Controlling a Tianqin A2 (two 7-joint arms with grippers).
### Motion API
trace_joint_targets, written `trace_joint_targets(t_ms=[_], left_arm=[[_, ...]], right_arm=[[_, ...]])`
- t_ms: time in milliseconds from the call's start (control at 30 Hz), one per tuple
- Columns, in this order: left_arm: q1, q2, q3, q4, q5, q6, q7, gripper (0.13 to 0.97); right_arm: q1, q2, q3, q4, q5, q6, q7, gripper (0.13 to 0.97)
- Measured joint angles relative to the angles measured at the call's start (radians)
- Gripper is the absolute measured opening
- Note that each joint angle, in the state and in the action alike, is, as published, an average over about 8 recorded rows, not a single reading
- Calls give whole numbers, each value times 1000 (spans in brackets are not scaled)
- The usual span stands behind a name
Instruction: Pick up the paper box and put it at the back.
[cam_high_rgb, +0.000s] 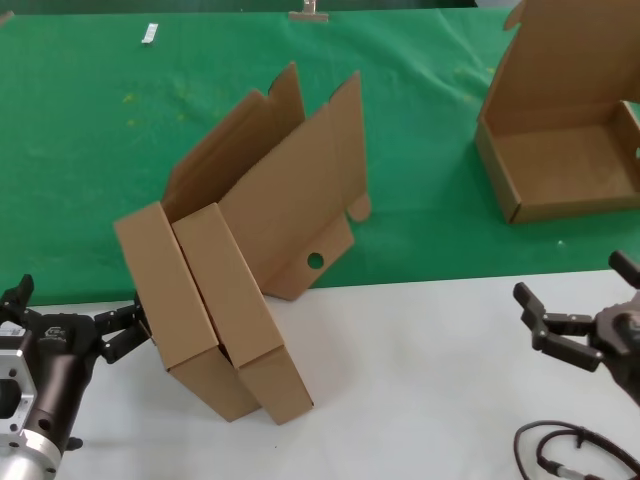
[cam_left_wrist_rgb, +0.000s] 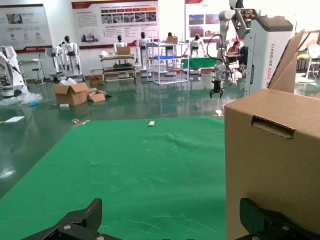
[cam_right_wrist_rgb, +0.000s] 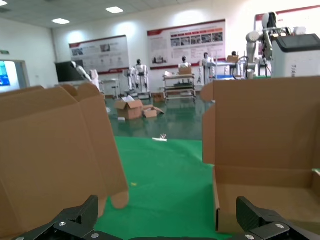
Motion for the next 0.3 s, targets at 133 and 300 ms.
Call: trace_joint_targets(t_ms=[133, 300], left_arm=[[0, 0, 0, 0, 0, 0, 0, 966], [0, 0, 0, 0, 0, 0, 0, 966]], right_arm=[[-8, 1, -31, 15, -11, 57, 14, 966], [-16, 2, -59, 28, -20, 106, 26, 966]])
